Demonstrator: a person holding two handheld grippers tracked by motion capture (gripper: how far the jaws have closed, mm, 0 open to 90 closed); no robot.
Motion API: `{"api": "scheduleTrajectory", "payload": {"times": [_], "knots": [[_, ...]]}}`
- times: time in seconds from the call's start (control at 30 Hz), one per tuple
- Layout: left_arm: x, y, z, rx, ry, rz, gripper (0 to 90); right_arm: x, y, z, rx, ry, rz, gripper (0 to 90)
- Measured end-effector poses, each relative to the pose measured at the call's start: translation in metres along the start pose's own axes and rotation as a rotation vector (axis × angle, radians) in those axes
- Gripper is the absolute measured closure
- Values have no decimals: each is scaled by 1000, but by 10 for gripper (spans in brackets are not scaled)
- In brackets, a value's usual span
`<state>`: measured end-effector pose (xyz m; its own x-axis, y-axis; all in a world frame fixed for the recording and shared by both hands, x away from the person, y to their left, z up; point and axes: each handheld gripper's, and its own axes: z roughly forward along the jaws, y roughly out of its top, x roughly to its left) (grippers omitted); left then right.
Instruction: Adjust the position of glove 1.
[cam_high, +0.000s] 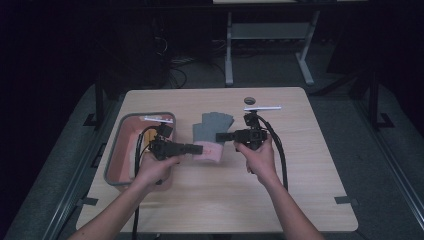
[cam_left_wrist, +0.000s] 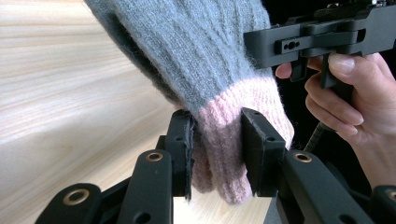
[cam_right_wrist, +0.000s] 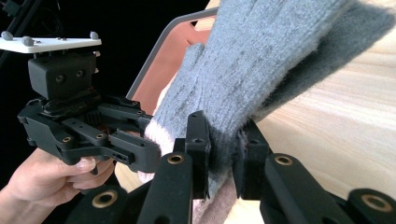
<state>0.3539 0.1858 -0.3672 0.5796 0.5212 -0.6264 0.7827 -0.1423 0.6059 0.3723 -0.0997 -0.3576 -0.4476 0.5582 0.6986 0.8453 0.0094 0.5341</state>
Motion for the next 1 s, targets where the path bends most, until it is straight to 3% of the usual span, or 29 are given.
{"api": "scheduleTrajectory", "payload": {"times": [0.43, 0.63, 1.0], "knots": [[8, 1, -15, -11, 18, -24, 658, 3, 8, 17, 11, 28, -4, 779], [15, 1, -22, -21, 6, -29, 659, 7, 13, 25, 25, 27, -22, 779], [23, -2, -39, -39, 27, -57, 662, 14, 21, 42, 48, 50, -43, 778]]}}
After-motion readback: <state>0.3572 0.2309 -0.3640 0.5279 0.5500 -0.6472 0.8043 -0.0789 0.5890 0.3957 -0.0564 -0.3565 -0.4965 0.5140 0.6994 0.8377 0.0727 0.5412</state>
